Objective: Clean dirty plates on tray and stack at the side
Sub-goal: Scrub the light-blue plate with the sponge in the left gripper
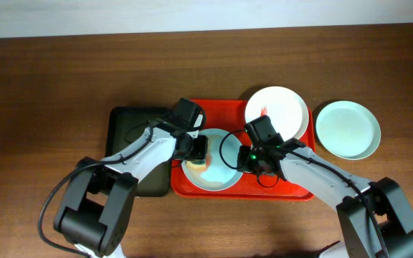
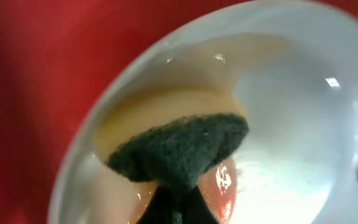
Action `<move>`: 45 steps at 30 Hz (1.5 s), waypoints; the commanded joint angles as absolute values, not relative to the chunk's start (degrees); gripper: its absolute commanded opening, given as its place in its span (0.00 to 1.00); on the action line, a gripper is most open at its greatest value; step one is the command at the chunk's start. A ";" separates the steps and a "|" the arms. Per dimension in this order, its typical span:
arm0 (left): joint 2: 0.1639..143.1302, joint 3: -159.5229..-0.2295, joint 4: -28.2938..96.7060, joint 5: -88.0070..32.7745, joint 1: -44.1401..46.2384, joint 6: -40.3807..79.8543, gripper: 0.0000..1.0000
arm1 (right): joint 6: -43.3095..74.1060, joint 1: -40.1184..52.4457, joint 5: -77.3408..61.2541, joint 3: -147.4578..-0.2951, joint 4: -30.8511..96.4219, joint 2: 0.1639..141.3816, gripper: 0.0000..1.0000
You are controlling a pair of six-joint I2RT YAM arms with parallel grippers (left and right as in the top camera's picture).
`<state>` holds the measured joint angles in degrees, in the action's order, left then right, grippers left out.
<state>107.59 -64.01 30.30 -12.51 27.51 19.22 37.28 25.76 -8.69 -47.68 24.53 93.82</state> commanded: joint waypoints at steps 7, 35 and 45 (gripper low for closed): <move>109.60 -74.04 37.45 -26.24 24.08 17.06 0.00 | 36.64 26.30 -10.09 -48.10 24.21 94.30 0.05; 109.73 -65.87 35.94 -5.06 30.98 20.34 0.00 | 36.25 26.30 -10.57 -48.05 23.55 94.30 0.04; 109.34 -68.18 32.53 -26.68 30.46 19.25 0.00 | 36.23 26.30 -10.55 -48.01 23.59 94.30 0.04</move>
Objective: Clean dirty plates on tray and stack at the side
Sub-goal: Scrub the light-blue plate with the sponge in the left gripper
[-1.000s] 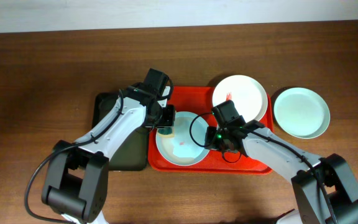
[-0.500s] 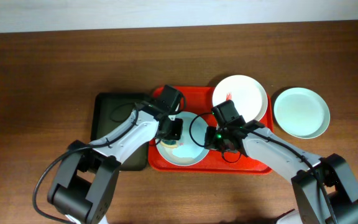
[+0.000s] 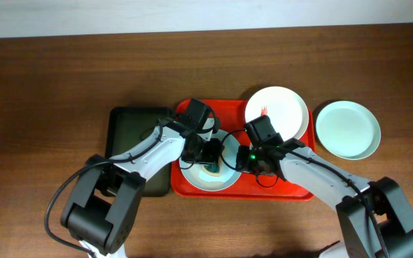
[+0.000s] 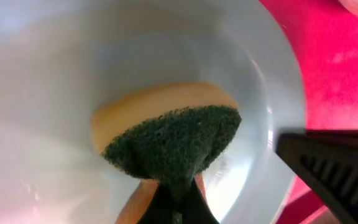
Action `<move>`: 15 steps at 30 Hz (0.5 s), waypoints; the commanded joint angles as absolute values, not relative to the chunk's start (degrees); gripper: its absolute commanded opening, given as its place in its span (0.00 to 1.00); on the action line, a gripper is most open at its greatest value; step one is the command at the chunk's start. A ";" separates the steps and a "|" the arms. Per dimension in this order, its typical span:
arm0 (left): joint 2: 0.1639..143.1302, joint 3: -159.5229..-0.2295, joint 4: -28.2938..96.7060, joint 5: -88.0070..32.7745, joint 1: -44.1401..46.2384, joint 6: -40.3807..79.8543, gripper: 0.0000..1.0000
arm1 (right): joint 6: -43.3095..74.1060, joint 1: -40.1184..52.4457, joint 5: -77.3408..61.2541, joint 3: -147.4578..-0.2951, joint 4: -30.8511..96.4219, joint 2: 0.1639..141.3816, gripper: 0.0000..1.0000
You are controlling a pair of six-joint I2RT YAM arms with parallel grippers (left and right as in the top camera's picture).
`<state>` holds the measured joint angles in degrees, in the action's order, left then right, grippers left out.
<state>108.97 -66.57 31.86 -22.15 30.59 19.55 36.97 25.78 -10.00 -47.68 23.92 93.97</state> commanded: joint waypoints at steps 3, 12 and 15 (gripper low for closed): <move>103.92 -72.40 37.01 -16.86 29.95 19.25 0.00 | 36.23 26.30 -10.55 -47.83 23.57 94.30 0.04; 103.22 -70.37 39.90 -0.49 30.11 19.29 0.00 | 36.23 26.30 -10.52 -47.81 23.53 94.30 0.04; 108.68 -70.37 39.31 -0.40 30.22 19.29 0.00 | 36.23 26.30 -10.52 -47.81 23.55 94.30 0.04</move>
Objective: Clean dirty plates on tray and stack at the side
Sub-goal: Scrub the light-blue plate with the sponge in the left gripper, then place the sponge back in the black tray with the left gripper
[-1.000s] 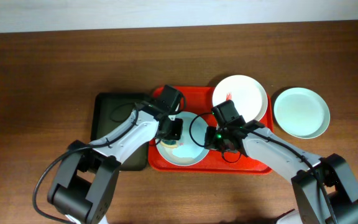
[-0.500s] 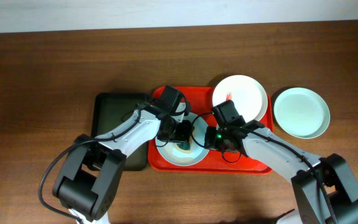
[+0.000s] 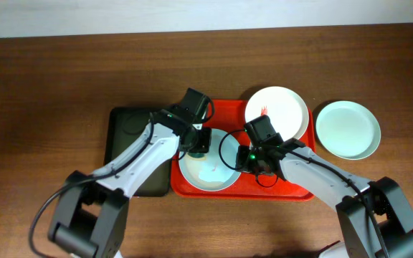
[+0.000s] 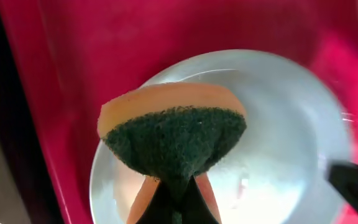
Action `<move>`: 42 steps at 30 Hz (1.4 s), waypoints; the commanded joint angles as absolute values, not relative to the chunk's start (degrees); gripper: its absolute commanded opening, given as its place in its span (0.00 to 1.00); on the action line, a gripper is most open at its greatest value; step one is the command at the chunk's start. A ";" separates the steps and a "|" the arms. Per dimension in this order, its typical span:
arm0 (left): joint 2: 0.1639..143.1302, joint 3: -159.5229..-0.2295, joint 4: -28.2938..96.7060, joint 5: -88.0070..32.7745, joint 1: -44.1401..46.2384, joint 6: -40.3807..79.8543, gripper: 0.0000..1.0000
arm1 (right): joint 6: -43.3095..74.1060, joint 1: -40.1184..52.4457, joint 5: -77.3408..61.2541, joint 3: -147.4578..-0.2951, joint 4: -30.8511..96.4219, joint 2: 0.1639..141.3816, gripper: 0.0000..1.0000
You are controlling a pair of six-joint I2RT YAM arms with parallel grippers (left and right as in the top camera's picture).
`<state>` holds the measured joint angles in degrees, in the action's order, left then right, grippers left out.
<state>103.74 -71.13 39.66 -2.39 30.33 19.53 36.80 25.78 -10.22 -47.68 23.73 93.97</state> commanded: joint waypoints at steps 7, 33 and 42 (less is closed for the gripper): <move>112.38 -70.41 39.05 -18.68 30.22 16.78 0.00 | 36.23 26.30 -10.52 -47.81 23.53 94.30 0.04; 105.38 -75.13 54.08 2.98 14.85 11.86 0.00 | 36.25 26.30 -10.52 -47.81 23.62 94.30 0.48; 108.60 -75.13 51.88 2.81 14.83 8.21 0.00 | 32.75 26.24 -11.18 -51.16 29.04 91.61 0.59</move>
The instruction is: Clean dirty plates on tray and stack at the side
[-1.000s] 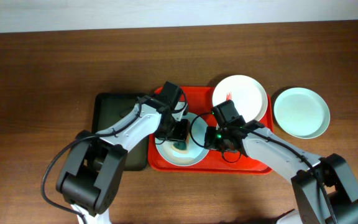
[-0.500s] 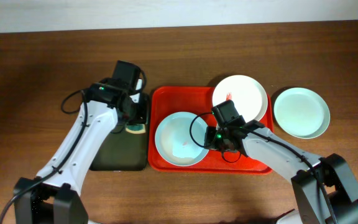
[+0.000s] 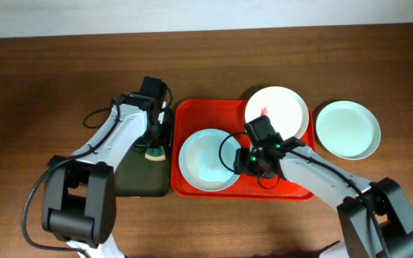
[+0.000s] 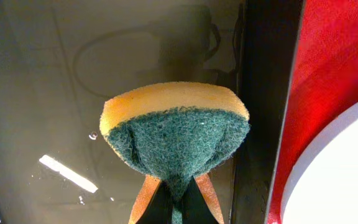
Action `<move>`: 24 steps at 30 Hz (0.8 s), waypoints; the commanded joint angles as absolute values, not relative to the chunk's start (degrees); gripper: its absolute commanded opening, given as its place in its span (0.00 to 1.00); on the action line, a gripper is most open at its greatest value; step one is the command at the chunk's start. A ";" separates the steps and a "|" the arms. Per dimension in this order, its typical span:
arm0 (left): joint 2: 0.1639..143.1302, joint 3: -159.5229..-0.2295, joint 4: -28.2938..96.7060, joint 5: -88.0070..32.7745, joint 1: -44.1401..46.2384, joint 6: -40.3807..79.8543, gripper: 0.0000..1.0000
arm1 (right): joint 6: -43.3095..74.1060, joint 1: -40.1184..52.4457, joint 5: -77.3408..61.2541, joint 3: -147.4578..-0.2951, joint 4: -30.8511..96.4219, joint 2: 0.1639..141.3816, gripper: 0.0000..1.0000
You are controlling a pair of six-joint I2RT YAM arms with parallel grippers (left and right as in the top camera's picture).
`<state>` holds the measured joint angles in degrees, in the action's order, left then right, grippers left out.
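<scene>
My left gripper is shut on a yellow sponge with its green scouring face toward the camera. It hangs over the black basin left of the red tray. A light blue plate lies in the tray's left half. My right gripper sits at that plate's right rim and looks clamped on it. A white plate with a red smear rests at the tray's back right.
A pale green plate lies on the wooden table right of the tray. The basin's shiny bottom looks wet and reflects the arm. The red tray wall and the light blue plate's rim border the basin on the right.
My left gripper has carried the sponge from above the light blue plate's back left to over the black basin. The right arm and all plates have stayed put.
The sponge was first pressed on the plate's left side, where a red smear showed. It was then at the plate's middle, and after that lifted above the back-left rim. Now it hangs over the basin. The right gripper stayed at the plate's rim throughout.
</scene>
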<state>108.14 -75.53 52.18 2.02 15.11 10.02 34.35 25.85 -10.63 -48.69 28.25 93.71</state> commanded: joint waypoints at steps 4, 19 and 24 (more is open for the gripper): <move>108.60 -75.13 51.64 2.81 14.83 8.27 0.06 | 32.82 26.24 -10.50 -51.18 29.17 91.92 0.59; 89.58 -76.44 51.88 0.86 4.43 17.15 0.75 | 11.86 37.32 -20.64 -60.60 34.76 90.26 0.41; 89.38 -76.20 53.04 0.86 2.68 17.12 0.99 | 2.17 53.52 -6.09 -61.08 33.08 90.65 0.33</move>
<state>89.67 -75.70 52.97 1.32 2.81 16.75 9.04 48.12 -15.16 -60.34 33.12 91.66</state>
